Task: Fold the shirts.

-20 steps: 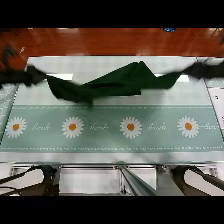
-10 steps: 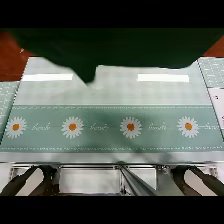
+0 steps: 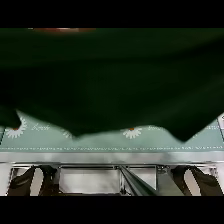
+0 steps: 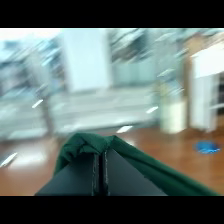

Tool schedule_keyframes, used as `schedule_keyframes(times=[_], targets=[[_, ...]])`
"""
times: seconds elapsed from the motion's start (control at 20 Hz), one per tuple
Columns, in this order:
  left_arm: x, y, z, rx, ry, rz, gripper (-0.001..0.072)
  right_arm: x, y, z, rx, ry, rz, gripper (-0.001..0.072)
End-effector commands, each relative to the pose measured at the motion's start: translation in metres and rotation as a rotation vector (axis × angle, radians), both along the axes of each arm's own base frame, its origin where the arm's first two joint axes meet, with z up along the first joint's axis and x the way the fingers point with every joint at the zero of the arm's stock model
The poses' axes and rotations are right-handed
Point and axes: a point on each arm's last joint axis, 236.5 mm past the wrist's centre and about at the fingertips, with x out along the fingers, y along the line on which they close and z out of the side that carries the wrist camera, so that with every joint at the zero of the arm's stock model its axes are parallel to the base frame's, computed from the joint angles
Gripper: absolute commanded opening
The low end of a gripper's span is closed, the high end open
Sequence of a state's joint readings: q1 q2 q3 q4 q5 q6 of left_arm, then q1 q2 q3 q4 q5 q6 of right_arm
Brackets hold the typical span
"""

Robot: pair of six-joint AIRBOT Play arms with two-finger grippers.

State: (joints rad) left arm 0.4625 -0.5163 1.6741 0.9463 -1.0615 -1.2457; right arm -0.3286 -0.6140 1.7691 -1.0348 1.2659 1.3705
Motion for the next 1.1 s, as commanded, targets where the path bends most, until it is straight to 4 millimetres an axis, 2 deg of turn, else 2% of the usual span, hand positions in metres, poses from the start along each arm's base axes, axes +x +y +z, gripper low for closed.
schedule_keyframes(times=[0.0, 0.1, 0.2, 0.35, 0.4, 0.5, 0.65, 0.75, 0.85, 0.95, 1.05], targets=[[0.016, 0.045, -0.049, -0.046, 0.096, 0.160, 0.0014, 0.007, -0.019, -0.043, 0.046, 0.100, -0.076, 0.0023], [0.058, 0.054, -0.104, -0.178, 0.230, 0.104, 0.0014, 0.030, -0.022, -0.067, 0.077, 0.183, -0.056, 0.0023], [0.099, 0.046, -0.153, -0.296, 0.343, -0.015, 0.0014, 0.064, -0.021, -0.100, 0.120, 0.296, -0.002, 0.0023], [0.156, 0.043, -0.235, -0.412, 0.553, -0.130, 0.0014, 0.114, -0.003, -0.178, 0.197, 0.579, 0.189, 0.0023], [0.174, 0.043, -0.265, -0.437, 0.633, -0.148, 0.0014, 0.135, -0.002, -0.198, 0.210, 0.625, 0.220, 0.0023], [0.219, 0.035, -0.321, -0.452, 0.757, -0.191, 0.0014, 0.188, -0.008, -0.242, 0.224, 0.695, 0.200, 0.0023], [0.289, 0.028, -0.389, -0.483, 0.825, -0.167, 0.0014, 0.259, 0.004, -0.320, 0.307, 0.804, 0.210, 0.0023], [0.332, 0.027, -0.412, -0.484, 0.824, -0.148, 0.0014, 0.309, -0.007, -0.355, 0.349, 0.809, 0.160, 0.0023], [0.370, 0.029, -0.425, -0.500, 0.849, -0.164, 0.0014, 0.346, -0.015, -0.382, 0.398, 0.839, 0.129, 0.0023], [0.390, 0.022, -0.437, -0.552, 0.917, -0.208, 0.0014, 0.369, -0.016, -0.401, 0.435, 0.870, 0.133, 0.0023], [0.395, 0.009, -0.454, -0.558, 1.004, -0.269, 0.0014, 0.379, -0.012, -0.415, 0.445, 0.899, 0.152, 0.0023]])
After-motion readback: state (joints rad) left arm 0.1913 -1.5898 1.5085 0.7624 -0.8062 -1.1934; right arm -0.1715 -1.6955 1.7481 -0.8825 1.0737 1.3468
